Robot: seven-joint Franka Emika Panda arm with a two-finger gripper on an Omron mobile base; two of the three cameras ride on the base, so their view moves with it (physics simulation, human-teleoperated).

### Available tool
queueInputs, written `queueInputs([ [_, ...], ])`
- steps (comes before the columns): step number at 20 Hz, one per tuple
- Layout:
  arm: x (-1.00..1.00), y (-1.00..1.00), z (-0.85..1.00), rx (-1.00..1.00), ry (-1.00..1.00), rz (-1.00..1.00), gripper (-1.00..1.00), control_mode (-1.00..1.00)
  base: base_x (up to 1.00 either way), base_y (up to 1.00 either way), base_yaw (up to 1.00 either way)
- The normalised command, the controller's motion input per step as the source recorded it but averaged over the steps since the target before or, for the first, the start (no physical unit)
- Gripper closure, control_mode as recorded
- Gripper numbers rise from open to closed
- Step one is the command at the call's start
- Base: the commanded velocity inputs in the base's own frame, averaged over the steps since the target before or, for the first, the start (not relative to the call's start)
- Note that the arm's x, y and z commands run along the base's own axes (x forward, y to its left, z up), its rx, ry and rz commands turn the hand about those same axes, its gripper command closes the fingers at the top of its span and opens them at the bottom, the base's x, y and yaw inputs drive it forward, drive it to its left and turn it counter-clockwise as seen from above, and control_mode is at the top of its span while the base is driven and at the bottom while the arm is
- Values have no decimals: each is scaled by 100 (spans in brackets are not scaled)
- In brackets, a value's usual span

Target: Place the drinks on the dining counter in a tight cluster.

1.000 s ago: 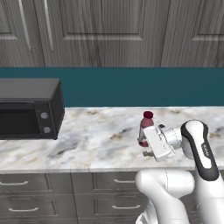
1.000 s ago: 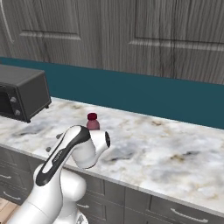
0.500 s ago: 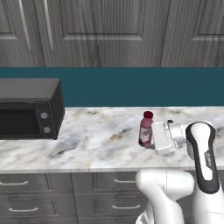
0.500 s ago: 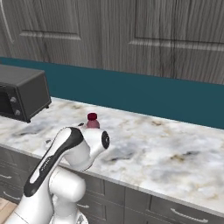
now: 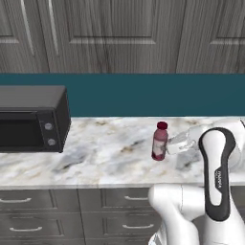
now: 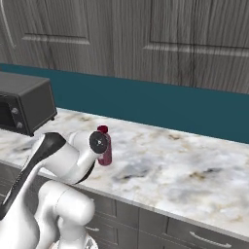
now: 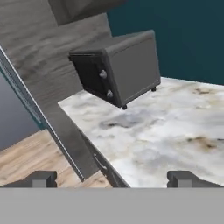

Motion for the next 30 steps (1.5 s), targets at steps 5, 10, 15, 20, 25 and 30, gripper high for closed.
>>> queueInputs([
  [5,-20,-1,12,-7,40,-49,-100,-100,0,0,0],
  [10,-12,-6,8,-14,47,-49,-100,-100,0,0,0],
  [15,-13,-9,2,-11,49,-48,-100,-100,0,0,0],
  [20,0,-23,-5,-19,28,-26,-100,-100,0,0,0],
  [25,10,-31,-11,-28,9,-3,-100,-100,0,0,0],
  [30,24,-15,-18,-12,2,2,-100,-100,0,0,0],
])
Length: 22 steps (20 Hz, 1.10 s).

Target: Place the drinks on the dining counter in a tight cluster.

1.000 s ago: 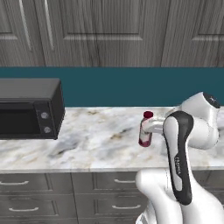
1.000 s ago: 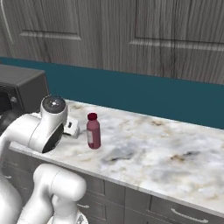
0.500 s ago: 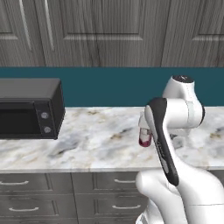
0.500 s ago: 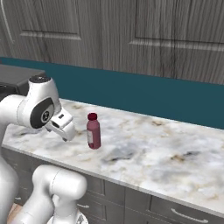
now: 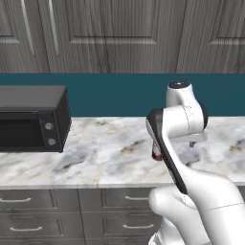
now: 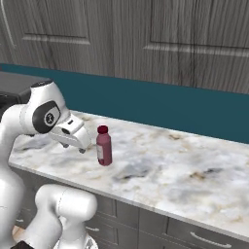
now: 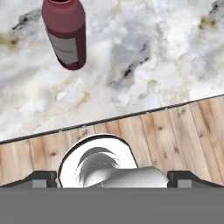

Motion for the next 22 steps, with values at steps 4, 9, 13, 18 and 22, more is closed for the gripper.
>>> queueInputs([
  [4,30,-6,-2,1,0,5,-100,-100,0,0,0],
  [9,31,-7,0,4,4,3,-100,-100,0,0,0],
  [13,34,-9,-1,0,5,4,-100,-100,0,0,0],
  [18,33,-4,-5,0,1,4,-100,-100,0,0,0],
  [22,25,-18,-10,1,0,7,-100,-100,0,0,0],
])
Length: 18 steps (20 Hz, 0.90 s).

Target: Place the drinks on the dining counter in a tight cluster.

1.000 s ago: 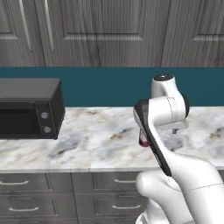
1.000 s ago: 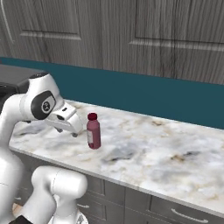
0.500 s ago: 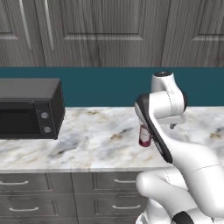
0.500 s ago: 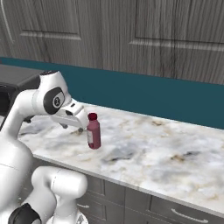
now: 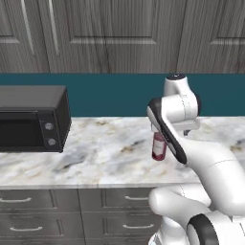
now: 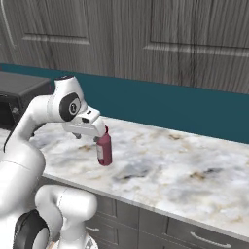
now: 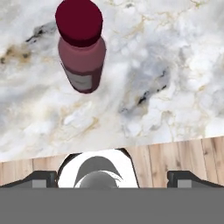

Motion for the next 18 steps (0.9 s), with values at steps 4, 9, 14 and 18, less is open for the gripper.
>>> queueInputs([
  [4,25,-15,-15,3,0,6,-100,-100,0,0,0],
  [9,11,-4,-24,0,-11,8,-100,-100,0,0,0],
  [14,15,-2,-13,0,-12,9,-100,-100,0,0,0],
  [18,29,-2,-4,0,-2,3,-100,-100,0,0,0],
])
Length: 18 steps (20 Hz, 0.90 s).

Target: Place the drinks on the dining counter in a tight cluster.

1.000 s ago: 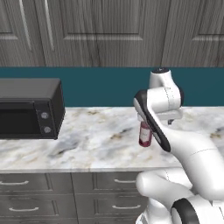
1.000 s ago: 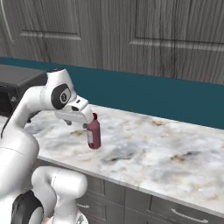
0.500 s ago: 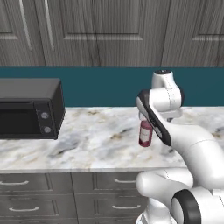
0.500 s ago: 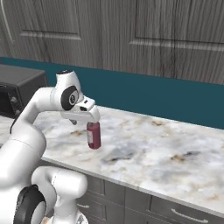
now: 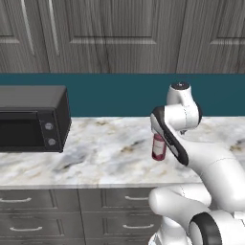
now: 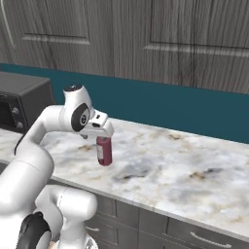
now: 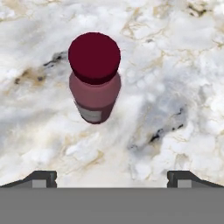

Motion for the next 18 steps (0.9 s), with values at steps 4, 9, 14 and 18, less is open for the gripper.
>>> queueInputs([
  [4,36,0,0,2,2,0,-100,-100,0,0,0],
  [9,32,0,0,5,8,0,-100,-100,0,0,0],
  [14,29,-1,0,3,4,0,-100,-100,0,0,0],
  [18,22,0,-6,0,1,0,-100,-100,0,0,0],
])
